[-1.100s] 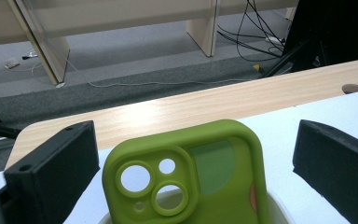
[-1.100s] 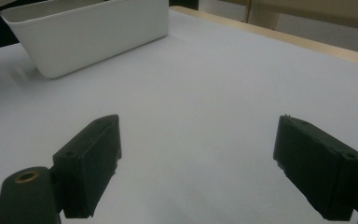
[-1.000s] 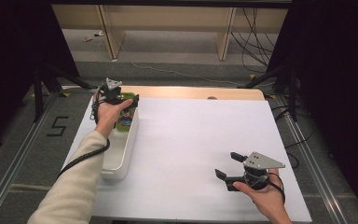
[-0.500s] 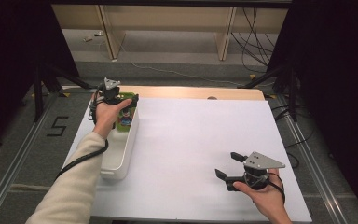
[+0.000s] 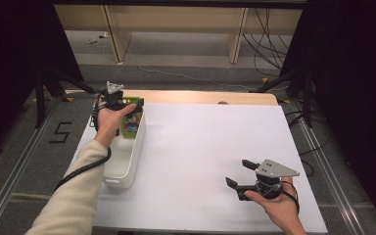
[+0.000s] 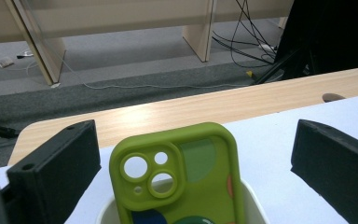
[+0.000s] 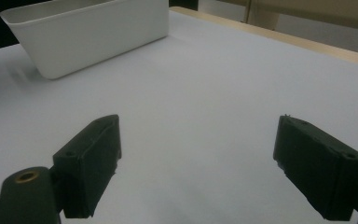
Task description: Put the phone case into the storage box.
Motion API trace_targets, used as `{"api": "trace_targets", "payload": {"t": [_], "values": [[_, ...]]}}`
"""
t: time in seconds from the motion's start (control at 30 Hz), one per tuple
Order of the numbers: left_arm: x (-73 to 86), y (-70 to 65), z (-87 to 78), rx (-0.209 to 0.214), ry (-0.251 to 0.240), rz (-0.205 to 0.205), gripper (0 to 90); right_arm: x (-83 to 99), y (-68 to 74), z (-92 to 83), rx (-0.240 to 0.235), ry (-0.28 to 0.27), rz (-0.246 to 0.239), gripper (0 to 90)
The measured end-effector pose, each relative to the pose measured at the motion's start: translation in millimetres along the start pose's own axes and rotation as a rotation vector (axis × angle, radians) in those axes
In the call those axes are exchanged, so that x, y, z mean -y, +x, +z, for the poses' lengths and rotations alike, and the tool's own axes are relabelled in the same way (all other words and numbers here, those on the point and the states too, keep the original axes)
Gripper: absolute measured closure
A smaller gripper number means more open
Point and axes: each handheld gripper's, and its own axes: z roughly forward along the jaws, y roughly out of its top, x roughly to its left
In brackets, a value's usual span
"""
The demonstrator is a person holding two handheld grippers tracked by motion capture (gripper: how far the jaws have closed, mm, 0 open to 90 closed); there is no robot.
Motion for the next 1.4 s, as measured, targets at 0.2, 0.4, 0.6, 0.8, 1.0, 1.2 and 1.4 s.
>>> {"api": "trace_targets", "payload": {"t": [0.2, 0.4, 0.6, 0.8, 1.0, 1.2, 1.4], "values": [[2.5, 0.3, -6.1, 0.008, 0.008, -0.017, 1.4, 0.0, -0.1, -0.1, 0.001, 0.000, 0.001, 16.1], [3.4, -1.7, -12.4, 0.022, 0.007, -0.015, 1.8, 0.0, 0.1, 0.1, 0.001, 0.000, 0.001, 16.1], [4.3, -4.2, -18.8, 0.034, 0.009, -0.005, 2.4, 0.0, 0.0, 0.1, 0.002, 0.001, 0.001, 16.2], [6.2, -5.1, -25.1, 0.051, 0.008, 0.005, 2.4, 0.1, 0.0, 0.0, 0.002, -0.001, 0.001, 16.1], [8.8, -6.0, -32.3, 0.073, 0.003, 0.014, 2.4, -0.1, 0.3, 0.0, 0.003, 0.001, 0.001, 16.1], [10.7, -8.9, -40.9, 0.095, -0.008, 0.021, 2.3, 0.0, 0.2, -0.1, 0.003, 0.000, -0.001, 16.1], [10.1, -12.9, -49.4, 0.120, -0.025, 0.027, 2.4, -0.2, -0.1, -0.5, 0.005, -0.001, -0.002, 16.1]]}}
